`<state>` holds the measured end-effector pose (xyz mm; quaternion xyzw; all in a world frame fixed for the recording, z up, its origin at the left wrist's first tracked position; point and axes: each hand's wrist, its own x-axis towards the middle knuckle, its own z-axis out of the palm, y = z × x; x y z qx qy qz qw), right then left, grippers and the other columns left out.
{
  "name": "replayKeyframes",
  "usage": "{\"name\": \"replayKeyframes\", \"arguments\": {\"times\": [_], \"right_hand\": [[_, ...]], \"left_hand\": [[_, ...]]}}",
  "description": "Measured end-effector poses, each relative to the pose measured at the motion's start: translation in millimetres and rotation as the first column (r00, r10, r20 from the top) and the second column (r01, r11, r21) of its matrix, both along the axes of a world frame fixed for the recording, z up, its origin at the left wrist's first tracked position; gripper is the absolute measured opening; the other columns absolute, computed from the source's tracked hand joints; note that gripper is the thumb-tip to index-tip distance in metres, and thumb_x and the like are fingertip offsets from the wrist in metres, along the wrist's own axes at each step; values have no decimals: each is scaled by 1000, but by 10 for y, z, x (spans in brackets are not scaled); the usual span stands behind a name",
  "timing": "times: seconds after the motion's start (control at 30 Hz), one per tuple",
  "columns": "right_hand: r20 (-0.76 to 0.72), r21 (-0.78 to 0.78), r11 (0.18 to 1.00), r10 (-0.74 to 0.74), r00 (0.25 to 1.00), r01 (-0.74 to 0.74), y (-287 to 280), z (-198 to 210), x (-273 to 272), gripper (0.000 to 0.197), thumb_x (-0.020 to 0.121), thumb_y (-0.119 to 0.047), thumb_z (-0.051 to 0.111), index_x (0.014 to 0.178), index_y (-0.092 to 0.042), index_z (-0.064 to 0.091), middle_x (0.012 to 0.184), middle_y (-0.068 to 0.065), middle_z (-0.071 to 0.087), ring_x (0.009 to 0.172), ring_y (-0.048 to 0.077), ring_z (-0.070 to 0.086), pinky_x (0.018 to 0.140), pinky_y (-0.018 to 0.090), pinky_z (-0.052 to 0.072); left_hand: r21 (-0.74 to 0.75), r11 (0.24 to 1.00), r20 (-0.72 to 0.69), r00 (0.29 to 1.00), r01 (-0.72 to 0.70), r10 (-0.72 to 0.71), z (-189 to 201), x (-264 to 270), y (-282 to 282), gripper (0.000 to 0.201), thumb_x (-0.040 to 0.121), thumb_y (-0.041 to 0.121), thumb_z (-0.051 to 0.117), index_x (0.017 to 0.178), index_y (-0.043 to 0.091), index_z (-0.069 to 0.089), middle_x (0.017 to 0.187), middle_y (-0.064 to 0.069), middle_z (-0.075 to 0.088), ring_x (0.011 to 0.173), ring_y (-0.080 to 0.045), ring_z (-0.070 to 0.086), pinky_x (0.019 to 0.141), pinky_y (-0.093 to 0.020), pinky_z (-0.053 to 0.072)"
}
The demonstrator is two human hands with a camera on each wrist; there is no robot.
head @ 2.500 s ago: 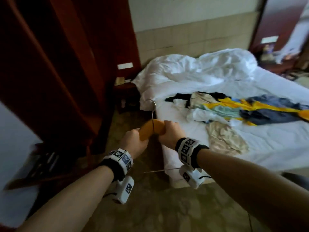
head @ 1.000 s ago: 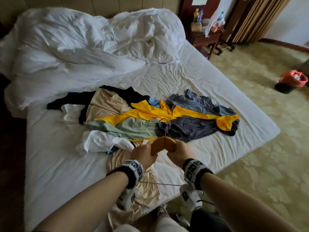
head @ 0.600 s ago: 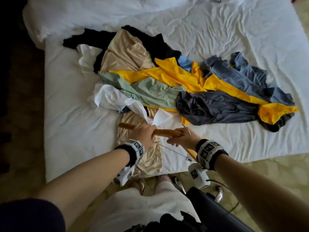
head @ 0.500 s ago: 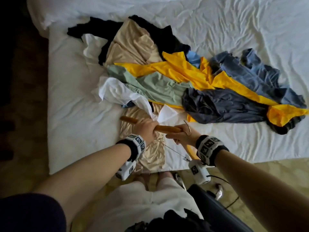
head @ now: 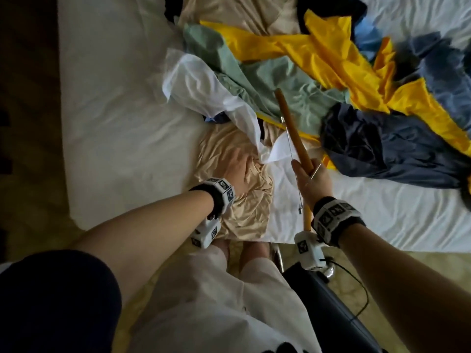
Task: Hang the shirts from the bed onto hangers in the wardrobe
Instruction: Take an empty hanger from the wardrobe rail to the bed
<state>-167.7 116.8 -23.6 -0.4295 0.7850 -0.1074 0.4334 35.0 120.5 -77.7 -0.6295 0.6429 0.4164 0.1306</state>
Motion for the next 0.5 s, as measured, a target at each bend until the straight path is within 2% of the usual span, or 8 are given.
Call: {"name": "replayKeyframes", "arguments": {"times": [0.07,0.13,0.2,0.27,0.3,0.4,0.5], "right_hand": [[-6,-24,1000,7,1000,-7,-12,-166,39,21,93,-30,63,102,-11,60,76,2,57,67,19,54,63,33,41],[-33,-41,998,54,998,-55,8,-276,89,16,92,-21,63,103,-10,59,78,3,58,65,18,53,61,29,39],[-51,-3,993,116,992,-116,52,-327,171,17,87,-15,64,101,-13,55,79,5,59,67,23,53,60,30,39],[-55,66,983,176,983,-173,94,-346,283,25,82,-14,65,102,-15,50,76,1,55,69,24,52,63,32,40],[-48,90,978,195,980,-190,114,-355,338,28,81,-14,65,102,-15,47,75,-2,52,70,23,51,64,32,40],[-27,103,975,199,980,-195,142,-357,449,34,81,-16,67,105,-15,43,77,-3,51,71,24,51,65,34,42],[-29,97,973,211,977,-208,147,-329,433,36,83,-16,67,111,-10,45,75,-4,48,70,23,47,65,31,37]], "left_hand": [[39,999,59,998,17,-19,-218,21,-8,80,95,28,54,157,11,8,164,-14,-2,149,-33,12,119,-45,21],[79,992,79,991,98,-104,-427,24,-19,78,97,33,49,157,8,6,164,-14,-2,150,-34,8,120,-46,16],[116,983,85,985,142,-152,-555,0,-2,68,97,37,46,154,9,21,160,-15,17,147,-36,19,118,-49,20],[83,990,135,983,115,-126,-618,-27,15,54,93,44,43,139,16,42,144,-10,38,135,-34,37,111,-50,32],[50,994,166,980,99,-106,-604,-49,7,48,93,45,43,132,18,46,137,-8,43,129,-32,42,108,-49,34],[-12,1000,173,985,15,-13,-636,-79,-118,35,95,33,53,124,14,55,132,-13,49,120,-34,49,103,-48,39],[16,998,121,991,-65,63,-642,-54,-321,32,93,23,60,120,6,58,134,-21,47,120,-36,49,100,-43,43]]}}
